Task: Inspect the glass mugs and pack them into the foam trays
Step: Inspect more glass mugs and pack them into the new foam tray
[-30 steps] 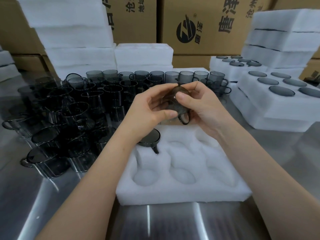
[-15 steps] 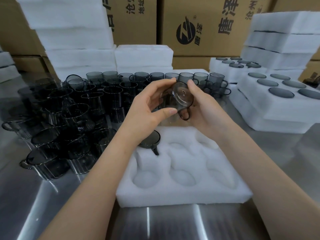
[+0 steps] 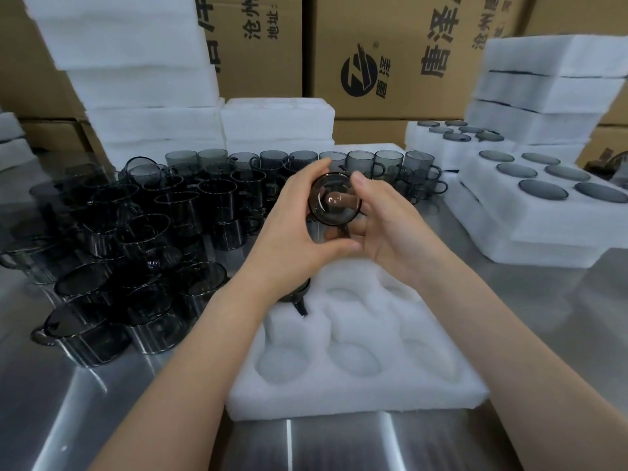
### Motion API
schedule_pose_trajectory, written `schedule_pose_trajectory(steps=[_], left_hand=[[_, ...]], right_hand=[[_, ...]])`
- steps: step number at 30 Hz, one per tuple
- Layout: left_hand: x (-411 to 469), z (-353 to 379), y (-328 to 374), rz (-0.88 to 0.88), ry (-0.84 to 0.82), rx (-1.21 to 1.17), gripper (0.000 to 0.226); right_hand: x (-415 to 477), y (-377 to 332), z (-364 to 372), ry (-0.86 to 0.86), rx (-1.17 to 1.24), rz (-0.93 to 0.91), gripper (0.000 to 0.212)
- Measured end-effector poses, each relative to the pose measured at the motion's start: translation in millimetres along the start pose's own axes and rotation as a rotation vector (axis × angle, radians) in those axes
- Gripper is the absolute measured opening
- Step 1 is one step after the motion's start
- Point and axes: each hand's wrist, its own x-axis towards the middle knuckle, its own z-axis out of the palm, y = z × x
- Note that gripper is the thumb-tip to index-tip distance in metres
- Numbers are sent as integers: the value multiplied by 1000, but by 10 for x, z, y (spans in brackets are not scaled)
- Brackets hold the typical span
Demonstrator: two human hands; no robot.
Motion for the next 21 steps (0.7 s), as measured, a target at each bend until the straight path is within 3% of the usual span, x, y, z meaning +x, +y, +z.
schedule_pose_trajectory(steps=[7, 11, 14, 17, 19, 21], left_hand=[[2, -7, 44, -77, 132, -330, 43], [30, -56, 70, -169, 170, -373, 27], [37, -53, 91, -294, 112, -412, 34], [18, -37, 120, -298, 24, -359, 48], [-1, -35, 151, -292, -28, -320, 64], [-2, -36, 165, -285, -45, -282, 56]], right_hand=[[-37, -8, 11, -195, -130, -103, 57], [-36, 20, 16, -133, -358, -250, 56], [-27, 59, 22, -59, -500, -330, 58], [-11, 81, 14, 0, -611, -364, 59], [-15, 69, 16, 16, -637, -373, 45], [-17, 63, 20, 12, -627, -364, 26]])
